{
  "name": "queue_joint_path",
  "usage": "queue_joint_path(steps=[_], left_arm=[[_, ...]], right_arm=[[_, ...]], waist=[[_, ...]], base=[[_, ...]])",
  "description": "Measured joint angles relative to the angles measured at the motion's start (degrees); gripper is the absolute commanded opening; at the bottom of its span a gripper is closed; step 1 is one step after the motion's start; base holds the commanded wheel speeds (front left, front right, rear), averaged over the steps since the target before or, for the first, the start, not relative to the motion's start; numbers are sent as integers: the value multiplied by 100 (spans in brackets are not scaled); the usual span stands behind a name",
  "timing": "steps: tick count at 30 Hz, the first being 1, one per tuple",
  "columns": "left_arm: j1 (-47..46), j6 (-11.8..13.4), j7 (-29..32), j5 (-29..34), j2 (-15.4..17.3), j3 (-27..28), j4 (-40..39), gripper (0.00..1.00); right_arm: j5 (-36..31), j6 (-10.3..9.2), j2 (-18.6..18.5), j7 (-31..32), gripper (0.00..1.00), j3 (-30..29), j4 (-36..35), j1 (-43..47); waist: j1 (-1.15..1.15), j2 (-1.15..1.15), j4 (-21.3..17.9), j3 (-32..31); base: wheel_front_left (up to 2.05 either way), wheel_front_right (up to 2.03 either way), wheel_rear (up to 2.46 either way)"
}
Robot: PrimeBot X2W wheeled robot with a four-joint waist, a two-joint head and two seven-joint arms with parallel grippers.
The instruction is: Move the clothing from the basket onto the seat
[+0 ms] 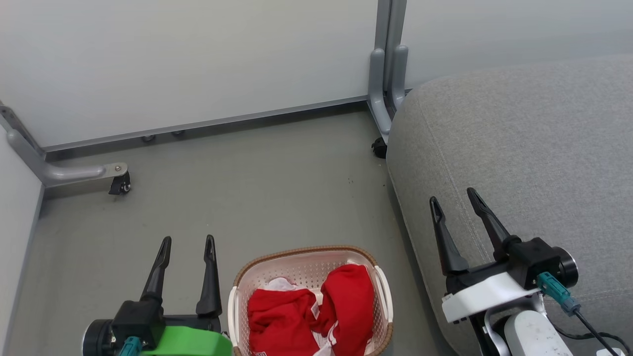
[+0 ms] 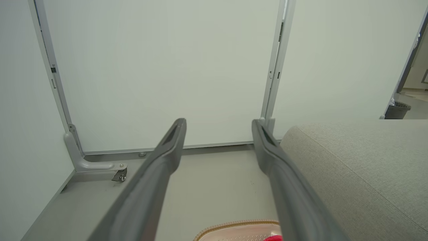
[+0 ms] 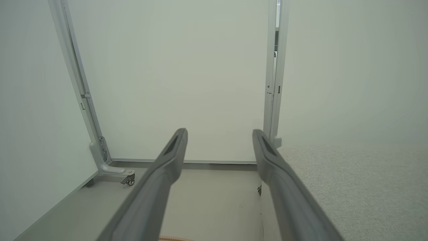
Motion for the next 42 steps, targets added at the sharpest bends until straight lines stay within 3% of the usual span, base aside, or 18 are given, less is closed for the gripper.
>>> queue_joint_path(steps=[15,24,33,37,42], left_arm=[[12,-5,0,-24,0,3,126,100],[-23,-94,0,49,-1,-124,609,100],[-929,-301,0,837,13,-337,1575,100],[-1571,-399,0,1261,269,-625,2279,100],[-2524,-547,0,1930,719,-1388,3215,100]], right_arm=[[-1,0,0,0,100,-4,0,-2],[7,0,-1,0,100,-65,8,-6],[86,0,-3,-1,100,-134,-154,-494],[154,0,-4,-1,100,-156,-265,-793],[246,0,-9,-1,100,-90,-400,-1055]], waist=[[0,0,-34,35],[0,0,-204,311],[0,0,-354,1114],[0,0,-438,1637],[0,0,-555,2328]], base=[[0,0,0],[0,0,0],[0,0,0],[0,0,0],[0,0,0]])
